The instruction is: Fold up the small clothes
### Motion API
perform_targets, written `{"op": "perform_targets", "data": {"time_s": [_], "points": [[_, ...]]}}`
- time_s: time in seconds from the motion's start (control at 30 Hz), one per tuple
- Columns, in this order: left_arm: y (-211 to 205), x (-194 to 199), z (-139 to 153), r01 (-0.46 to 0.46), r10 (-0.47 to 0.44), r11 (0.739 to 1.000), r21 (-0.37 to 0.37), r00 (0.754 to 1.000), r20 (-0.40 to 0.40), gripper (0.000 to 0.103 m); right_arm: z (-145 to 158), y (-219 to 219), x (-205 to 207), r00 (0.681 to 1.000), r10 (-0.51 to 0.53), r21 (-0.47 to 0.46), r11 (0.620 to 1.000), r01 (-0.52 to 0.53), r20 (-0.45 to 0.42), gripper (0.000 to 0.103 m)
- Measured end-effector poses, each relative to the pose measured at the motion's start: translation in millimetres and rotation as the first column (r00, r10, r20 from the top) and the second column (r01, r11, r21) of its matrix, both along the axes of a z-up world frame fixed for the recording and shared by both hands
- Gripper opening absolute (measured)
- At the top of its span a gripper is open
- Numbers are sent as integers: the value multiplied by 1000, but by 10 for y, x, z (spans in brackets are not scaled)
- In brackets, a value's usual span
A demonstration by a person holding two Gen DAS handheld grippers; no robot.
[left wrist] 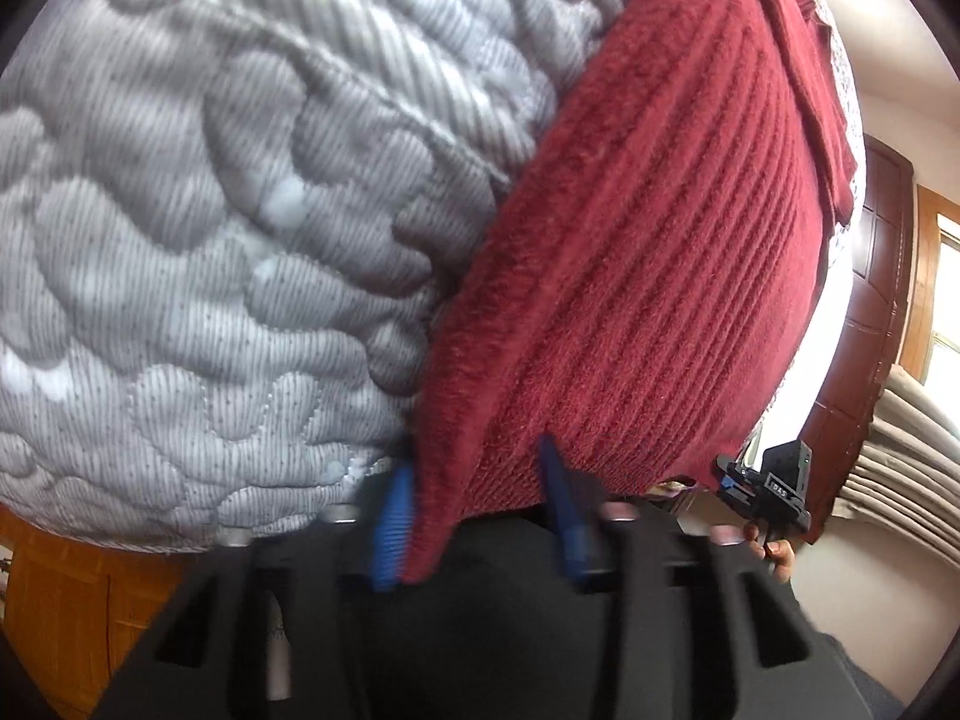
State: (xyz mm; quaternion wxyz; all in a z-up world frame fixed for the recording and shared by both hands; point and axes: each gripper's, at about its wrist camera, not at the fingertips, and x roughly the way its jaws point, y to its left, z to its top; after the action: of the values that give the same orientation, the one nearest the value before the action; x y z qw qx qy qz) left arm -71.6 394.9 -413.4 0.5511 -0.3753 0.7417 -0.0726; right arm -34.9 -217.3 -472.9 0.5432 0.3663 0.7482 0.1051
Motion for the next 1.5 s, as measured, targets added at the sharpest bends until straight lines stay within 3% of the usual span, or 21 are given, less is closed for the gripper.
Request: {"op": "perform_targets", "data": {"time_s": [0.03, 0.13, 0.47, 0.63, 0.8, 1.03, 1.23, 1.4, 1.5], "points": [[-32, 9, 3, 8, -8, 1000, 0, 1000, 1, 11, 17, 19, 1, 1000, 4, 0, 1000, -4, 4, 20], [-28, -22, 16, -25, 26, 999, -30, 1000, 16, 7, 101, 23, 3, 1000, -3, 12, 1000, 3, 22, 10], [294, -198, 506, -179, 208, 963, -201, 968, 138, 7, 646, -34, 76, 984, -123, 110, 988, 108, 131, 6], [467, -161, 879, -249, 319, 921, -299, 923, 215, 7, 981, -68, 170, 965, -176, 175, 974, 143, 194, 6], [524, 63, 1211, -307, 441, 857, -415, 852, 281, 7, 1339, -138, 430, 932, -258, 277, 943, 185, 256, 6], [566, 639, 1598, -338, 564, 770, -542, 756, 330, 7, 1793, -138, 1052, 883, -337, 390, 899, 200, 325, 6], [633, 1414, 1642, -399, 657, 694, -600, 692, 299, 7, 1992, -90, 1775, 867, -364, 412, 886, 210, 340, 6], [701, 2078, 1438, -464, 693, 658, -593, 681, 236, 7, 1895, -49, 2419, 881, -356, 366, 900, 235, 311, 6], [731, 2464, 1201, -504, 686, 667, -548, 702, 189, 7, 1678, -34, 2829, 897, -349, 325, 910, 255, 272, 6]]}}
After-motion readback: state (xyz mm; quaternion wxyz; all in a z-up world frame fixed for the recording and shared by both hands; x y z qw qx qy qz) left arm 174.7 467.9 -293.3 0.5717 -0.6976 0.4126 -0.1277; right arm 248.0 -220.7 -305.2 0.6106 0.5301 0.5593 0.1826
